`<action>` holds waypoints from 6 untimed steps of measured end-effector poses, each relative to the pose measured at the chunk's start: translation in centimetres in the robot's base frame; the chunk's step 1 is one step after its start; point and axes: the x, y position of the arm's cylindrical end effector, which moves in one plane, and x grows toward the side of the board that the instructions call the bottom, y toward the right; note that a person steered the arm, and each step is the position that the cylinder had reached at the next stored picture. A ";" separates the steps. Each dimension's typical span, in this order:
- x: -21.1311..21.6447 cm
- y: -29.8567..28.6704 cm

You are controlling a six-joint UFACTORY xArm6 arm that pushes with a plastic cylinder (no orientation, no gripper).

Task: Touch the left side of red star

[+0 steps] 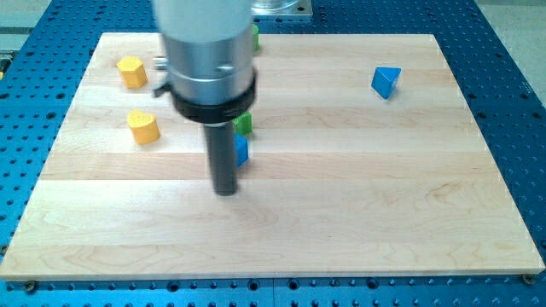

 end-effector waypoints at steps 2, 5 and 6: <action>-1.4 -12.0; -12.1 -16.2; -13.8 -12.9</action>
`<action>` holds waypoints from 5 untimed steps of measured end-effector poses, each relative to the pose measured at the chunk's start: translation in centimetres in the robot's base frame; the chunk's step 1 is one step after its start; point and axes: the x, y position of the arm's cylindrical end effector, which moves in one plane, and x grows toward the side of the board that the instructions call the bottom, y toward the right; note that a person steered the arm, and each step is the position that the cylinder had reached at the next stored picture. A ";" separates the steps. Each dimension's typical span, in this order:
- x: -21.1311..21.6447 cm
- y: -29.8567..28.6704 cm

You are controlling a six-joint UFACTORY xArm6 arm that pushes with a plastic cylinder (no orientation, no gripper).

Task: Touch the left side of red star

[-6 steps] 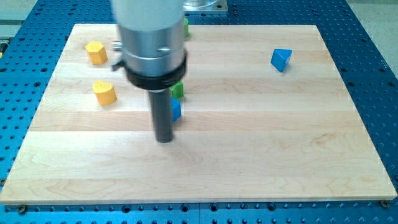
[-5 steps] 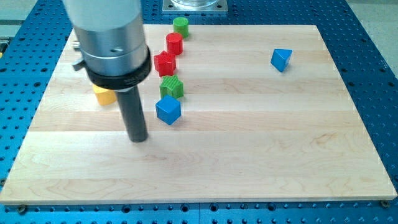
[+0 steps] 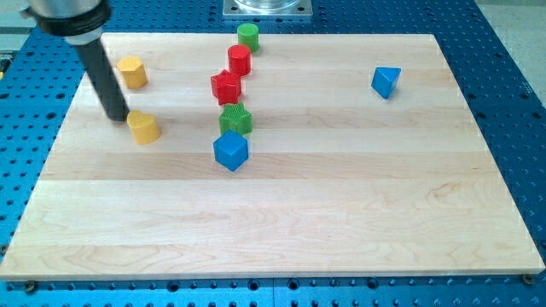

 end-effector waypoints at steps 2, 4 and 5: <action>-3.8 7.9; -3.1 11.0; -3.1 11.2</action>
